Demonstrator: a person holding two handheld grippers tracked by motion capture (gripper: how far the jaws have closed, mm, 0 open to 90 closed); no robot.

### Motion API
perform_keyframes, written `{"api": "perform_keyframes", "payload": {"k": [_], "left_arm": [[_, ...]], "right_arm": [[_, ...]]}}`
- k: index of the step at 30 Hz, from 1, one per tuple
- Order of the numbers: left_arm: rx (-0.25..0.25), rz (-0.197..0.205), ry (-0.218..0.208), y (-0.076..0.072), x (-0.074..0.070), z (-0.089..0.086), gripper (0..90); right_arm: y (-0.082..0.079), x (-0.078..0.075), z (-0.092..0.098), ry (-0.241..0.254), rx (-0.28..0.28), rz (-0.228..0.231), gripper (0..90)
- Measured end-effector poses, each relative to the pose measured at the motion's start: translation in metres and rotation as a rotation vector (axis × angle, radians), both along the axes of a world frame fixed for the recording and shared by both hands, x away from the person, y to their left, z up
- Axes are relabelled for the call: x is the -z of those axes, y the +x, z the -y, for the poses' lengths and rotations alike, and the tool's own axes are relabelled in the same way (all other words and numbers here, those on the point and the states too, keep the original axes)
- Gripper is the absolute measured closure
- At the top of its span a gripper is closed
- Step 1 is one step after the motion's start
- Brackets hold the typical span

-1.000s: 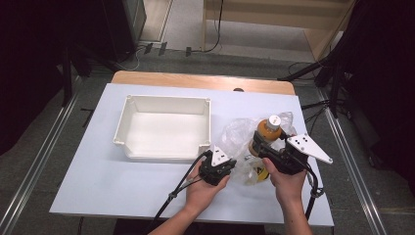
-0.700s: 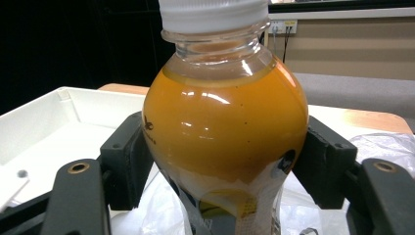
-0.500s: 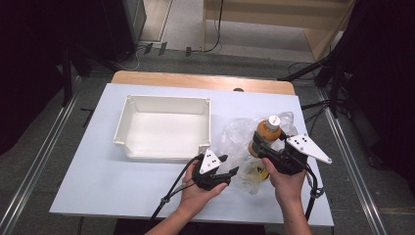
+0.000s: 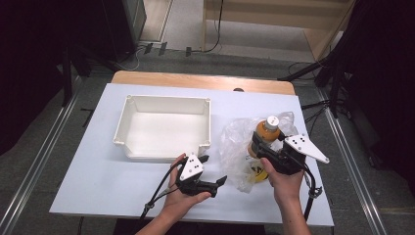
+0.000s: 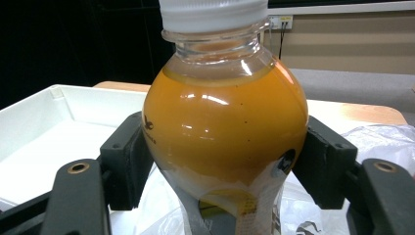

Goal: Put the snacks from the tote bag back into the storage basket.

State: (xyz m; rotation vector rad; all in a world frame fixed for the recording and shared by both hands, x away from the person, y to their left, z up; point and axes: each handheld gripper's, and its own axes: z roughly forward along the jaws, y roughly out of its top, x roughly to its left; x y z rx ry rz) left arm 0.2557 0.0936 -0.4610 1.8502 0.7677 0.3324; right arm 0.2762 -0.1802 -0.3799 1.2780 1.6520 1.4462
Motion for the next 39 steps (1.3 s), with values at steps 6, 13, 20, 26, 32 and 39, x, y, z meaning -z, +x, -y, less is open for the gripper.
{"api": "perform_keyframes", "payload": {"k": [6,13,20,26,32,39], "left_arm": [[-0.041,0.006,-0.017,-0.002,-0.001,-0.020,7.9],[-0.082,-0.003,-0.028,-0.002,-0.002,-0.046,5.0],[-0.147,0.005,-0.020,0.001,-0.004,-0.076,4.2],[-0.181,0.009,-0.022,0.000,-0.005,-0.100,3.8],[-0.213,0.012,-0.036,-0.002,-0.006,-0.125,2.2],[-0.255,0.021,-0.036,-0.002,-0.007,-0.151,1.4]], "right_arm": [[0.001,0.002,-0.002,-0.009,-0.002,-0.004,30.8],[0.001,0.002,-0.002,-0.003,0.004,-0.007,30.7],[0.002,0.004,-0.003,-0.005,0.007,-0.014,30.7],[0.002,0.004,-0.004,-0.009,0.009,-0.019,30.7],[0.003,0.004,-0.004,-0.010,0.017,-0.020,30.7],[0.004,0.002,-0.008,-0.017,0.010,-0.015,30.7]]}}
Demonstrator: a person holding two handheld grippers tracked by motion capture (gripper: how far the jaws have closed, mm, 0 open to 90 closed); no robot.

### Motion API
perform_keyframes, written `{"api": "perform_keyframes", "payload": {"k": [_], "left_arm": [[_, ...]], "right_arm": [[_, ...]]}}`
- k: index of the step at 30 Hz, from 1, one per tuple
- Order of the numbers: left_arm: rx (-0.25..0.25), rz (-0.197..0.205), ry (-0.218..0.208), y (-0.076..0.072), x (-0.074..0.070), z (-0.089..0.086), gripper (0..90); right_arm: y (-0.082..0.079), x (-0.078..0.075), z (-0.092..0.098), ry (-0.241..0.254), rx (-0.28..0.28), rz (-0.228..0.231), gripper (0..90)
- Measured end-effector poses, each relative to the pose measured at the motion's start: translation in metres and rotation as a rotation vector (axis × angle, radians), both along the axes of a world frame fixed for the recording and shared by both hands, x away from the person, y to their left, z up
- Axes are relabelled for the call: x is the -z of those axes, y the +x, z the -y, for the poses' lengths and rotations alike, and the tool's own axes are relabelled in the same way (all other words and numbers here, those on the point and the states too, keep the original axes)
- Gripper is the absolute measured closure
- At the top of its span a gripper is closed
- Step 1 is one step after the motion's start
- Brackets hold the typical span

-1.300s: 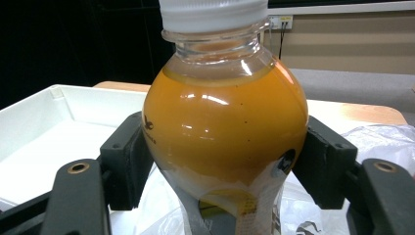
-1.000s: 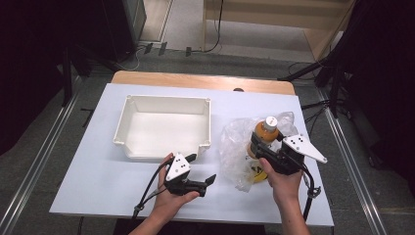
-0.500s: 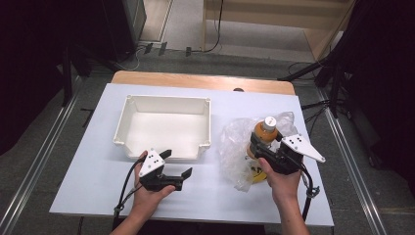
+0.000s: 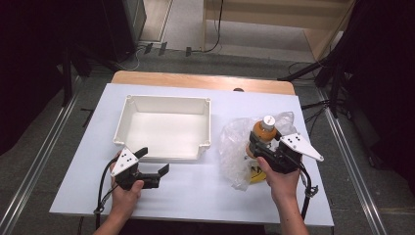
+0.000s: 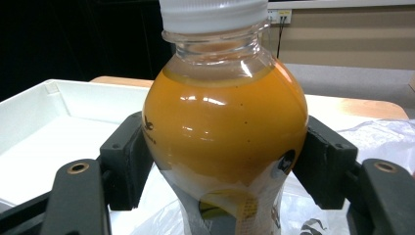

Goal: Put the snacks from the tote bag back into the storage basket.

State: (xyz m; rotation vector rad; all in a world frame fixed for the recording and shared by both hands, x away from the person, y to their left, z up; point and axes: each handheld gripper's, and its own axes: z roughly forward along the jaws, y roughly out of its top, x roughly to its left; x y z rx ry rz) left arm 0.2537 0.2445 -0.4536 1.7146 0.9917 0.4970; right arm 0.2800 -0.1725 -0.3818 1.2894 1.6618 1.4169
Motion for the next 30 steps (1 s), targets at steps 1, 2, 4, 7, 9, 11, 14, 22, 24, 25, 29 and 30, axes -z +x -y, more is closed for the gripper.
{"api": "perform_keyframes", "payload": {"k": [1,2,4,7,9,11,14,22,24,25,29,30], "left_arm": [[-0.003,0.002,0.002,0.000,0.000,-0.003,1.4],[-0.006,0.002,0.003,0.000,0.000,-0.007,1.4],[-0.017,0.004,0.007,-0.001,0.000,-0.013,1.4],[-0.023,0.007,0.018,-0.002,-0.001,-0.021,1.4],[-0.028,0.007,0.025,-0.003,-0.001,-0.026,1.4],[-0.038,0.013,0.025,-0.004,-0.001,-0.031,1.4],[-0.066,0.023,0.038,-0.005,-0.002,-0.040,1.4],[-0.097,0.036,0.049,-0.008,-0.002,-0.056,1.4],[-0.101,0.035,0.035,-0.008,-0.002,-0.058,1.4],[-0.103,0.034,0.026,-0.008,-0.002,-0.059,1.4],[-0.109,0.036,0.019,-0.007,-0.001,-0.060,1.4],[-0.110,0.038,0.019,-0.007,-0.001,-0.060,1.4]], "right_arm": [[0.000,-0.001,-0.001,0.004,-0.003,-0.002,30.7],[0.001,-0.001,-0.001,0.002,-0.004,0.001,30.7],[0.002,-0.002,-0.002,0.003,-0.002,-0.001,30.7],[0.003,-0.004,-0.003,0.000,-0.001,0.003,30.7],[0.004,-0.006,-0.004,0.009,-0.002,0.005,30.7],[0.005,-0.008,-0.006,0.012,-0.005,0.008,30.7],[0.007,-0.012,-0.008,0.016,-0.005,0.009,30.7],[0.012,-0.020,-0.011,0.009,0.002,0.015,30.7],[0.011,-0.022,-0.010,0.013,0.006,0.019,30.7],[0.011,-0.024,-0.009,0.013,0.009,0.019,30.7],[0.009,-0.029,-0.008,-0.001,0.014,0.019,30.7],[0.008,-0.030,-0.008,-0.004,0.012,0.021,30.7]]}}
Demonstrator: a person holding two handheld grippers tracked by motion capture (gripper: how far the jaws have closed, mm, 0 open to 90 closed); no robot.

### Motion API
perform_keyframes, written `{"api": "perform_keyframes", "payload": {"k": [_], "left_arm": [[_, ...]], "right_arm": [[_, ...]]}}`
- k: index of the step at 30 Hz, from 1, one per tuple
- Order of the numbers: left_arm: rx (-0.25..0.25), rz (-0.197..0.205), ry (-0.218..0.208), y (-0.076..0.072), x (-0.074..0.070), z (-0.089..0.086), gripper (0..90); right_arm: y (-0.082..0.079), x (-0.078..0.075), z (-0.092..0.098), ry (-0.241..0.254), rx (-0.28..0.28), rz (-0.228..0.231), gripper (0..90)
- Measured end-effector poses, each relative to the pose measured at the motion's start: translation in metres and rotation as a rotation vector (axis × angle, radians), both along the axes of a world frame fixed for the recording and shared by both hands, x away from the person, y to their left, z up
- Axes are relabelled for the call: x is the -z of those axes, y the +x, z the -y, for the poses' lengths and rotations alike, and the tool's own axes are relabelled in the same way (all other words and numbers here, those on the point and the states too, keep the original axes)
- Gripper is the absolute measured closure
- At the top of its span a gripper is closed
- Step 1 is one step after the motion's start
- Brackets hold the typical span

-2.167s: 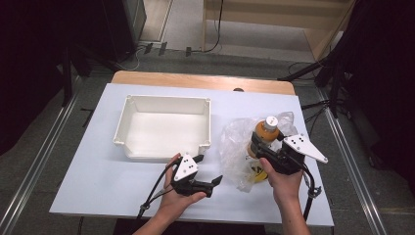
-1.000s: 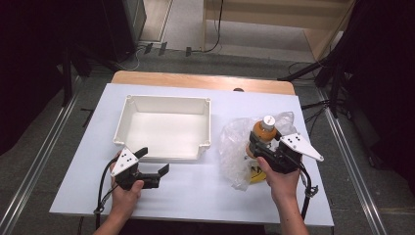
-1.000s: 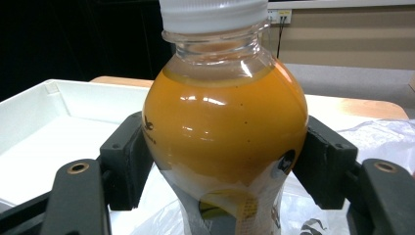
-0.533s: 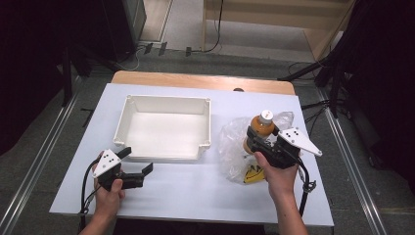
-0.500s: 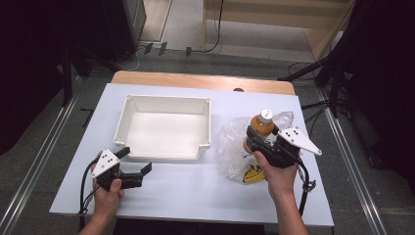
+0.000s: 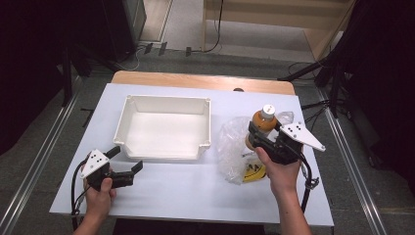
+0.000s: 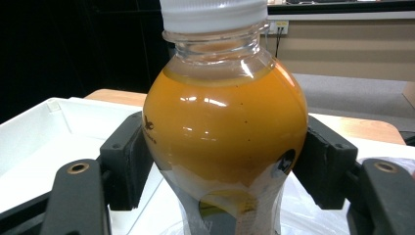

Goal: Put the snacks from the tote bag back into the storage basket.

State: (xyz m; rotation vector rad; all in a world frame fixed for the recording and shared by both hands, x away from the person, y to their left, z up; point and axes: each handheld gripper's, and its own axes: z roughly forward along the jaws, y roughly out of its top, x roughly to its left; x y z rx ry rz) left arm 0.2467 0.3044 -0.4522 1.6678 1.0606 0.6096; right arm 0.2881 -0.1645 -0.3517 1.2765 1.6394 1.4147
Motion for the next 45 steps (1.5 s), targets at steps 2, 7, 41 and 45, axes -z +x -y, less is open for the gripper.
{"api": "perform_keyframes", "payload": {"k": [2,7,41,45], "left_arm": [[0.000,0.001,0.001,0.000,0.000,0.000,1.4],[-0.004,0.001,0.001,0.000,0.000,0.000,1.4],[0.009,0.016,0.010,-0.003,0.000,0.001,1.4],[0.009,0.017,0.006,-0.003,0.000,0.001,1.4]], "right_arm": [[-0.002,-0.003,0.000,-0.002,-0.002,0.002,30.7],[-0.005,-0.011,-0.002,-0.001,-0.010,0.011,30.7],[0.030,-0.001,-0.058,0.012,-0.081,-0.021,30.7],[0.034,0.002,-0.063,0.009,-0.083,-0.032,30.7]]}}
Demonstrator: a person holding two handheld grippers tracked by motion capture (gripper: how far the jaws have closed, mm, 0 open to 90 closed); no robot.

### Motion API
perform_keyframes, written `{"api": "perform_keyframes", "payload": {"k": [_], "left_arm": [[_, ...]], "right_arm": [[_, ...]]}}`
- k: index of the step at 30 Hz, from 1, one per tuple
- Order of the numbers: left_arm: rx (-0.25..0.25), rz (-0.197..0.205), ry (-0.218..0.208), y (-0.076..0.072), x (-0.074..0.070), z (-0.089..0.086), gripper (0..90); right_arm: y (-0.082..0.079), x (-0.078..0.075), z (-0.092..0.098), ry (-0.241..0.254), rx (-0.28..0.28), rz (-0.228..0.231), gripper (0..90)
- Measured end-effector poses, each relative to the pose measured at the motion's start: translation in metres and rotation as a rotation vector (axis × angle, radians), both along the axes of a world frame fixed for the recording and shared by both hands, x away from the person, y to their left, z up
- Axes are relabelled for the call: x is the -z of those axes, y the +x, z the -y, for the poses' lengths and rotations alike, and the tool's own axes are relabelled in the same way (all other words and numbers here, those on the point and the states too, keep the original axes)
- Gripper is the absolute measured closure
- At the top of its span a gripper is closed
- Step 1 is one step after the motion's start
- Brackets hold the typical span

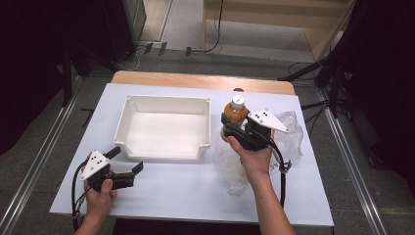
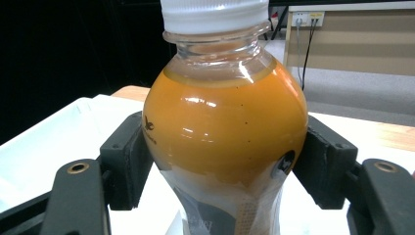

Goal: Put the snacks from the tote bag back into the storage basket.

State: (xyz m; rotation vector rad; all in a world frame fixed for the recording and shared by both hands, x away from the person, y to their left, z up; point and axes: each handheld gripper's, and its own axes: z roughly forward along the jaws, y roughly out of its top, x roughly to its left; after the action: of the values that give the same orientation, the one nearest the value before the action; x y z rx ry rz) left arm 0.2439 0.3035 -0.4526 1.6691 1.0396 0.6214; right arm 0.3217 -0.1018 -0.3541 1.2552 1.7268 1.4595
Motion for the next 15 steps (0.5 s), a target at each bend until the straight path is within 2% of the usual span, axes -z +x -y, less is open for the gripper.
{"api": "perform_keyframes", "payload": {"k": [8,15], "left_arm": [[-0.001,0.001,-0.013,0.000,0.000,-0.001,1.4],[0.002,0.000,-0.006,0.000,0.000,0.000,1.4]], "right_arm": [[0.007,0.003,-0.010,-0.004,-0.010,-0.007,30.6],[0.011,0.003,-0.018,0.002,-0.016,-0.008,30.7]]}}
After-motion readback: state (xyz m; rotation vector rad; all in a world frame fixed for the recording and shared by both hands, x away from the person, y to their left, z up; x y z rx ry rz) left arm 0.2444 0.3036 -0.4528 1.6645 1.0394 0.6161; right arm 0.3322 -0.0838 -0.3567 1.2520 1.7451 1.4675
